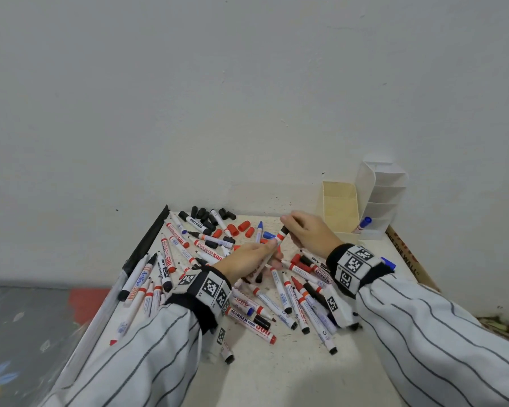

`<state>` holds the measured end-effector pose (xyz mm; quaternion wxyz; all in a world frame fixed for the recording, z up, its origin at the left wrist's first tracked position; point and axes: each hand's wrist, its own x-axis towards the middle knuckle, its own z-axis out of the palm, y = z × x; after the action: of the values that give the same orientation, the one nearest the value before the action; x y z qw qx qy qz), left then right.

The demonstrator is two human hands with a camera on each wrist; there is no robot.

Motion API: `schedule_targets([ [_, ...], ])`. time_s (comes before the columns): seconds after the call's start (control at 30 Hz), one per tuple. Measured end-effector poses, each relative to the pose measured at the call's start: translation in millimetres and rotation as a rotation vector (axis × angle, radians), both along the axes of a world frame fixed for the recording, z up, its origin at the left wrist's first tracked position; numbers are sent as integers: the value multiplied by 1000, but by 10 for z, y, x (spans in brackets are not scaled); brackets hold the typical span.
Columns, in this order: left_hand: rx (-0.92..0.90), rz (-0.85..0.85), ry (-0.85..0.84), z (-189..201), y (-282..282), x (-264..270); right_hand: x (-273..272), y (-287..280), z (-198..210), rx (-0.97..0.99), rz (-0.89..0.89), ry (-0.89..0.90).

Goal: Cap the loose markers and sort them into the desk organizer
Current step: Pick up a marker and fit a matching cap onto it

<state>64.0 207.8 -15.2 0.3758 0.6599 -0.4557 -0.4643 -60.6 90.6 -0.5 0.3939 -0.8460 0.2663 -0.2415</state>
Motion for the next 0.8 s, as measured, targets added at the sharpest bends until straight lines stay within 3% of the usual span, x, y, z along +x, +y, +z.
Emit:
schedule_targets([
  [0.1, 75, 67, -232, -135, -139, 49, -87, -244, 152, 10, -156, -102],
  [0.23, 347, 129, -584, -344, -260, 145, -247, -653, 276, -84, -403, -217],
  [0.37, 457, 48, -806, -436, -296, 131, -360, -911, 297, -212, -556, -156],
  [0.57, 519, 25, -798, -492, -405, 151, -312, -1198, 167, -314, -662, -174],
  [0.8, 431, 47, -878, -509, -414, 89, -175, -1308, 216, -382, -689, -237],
])
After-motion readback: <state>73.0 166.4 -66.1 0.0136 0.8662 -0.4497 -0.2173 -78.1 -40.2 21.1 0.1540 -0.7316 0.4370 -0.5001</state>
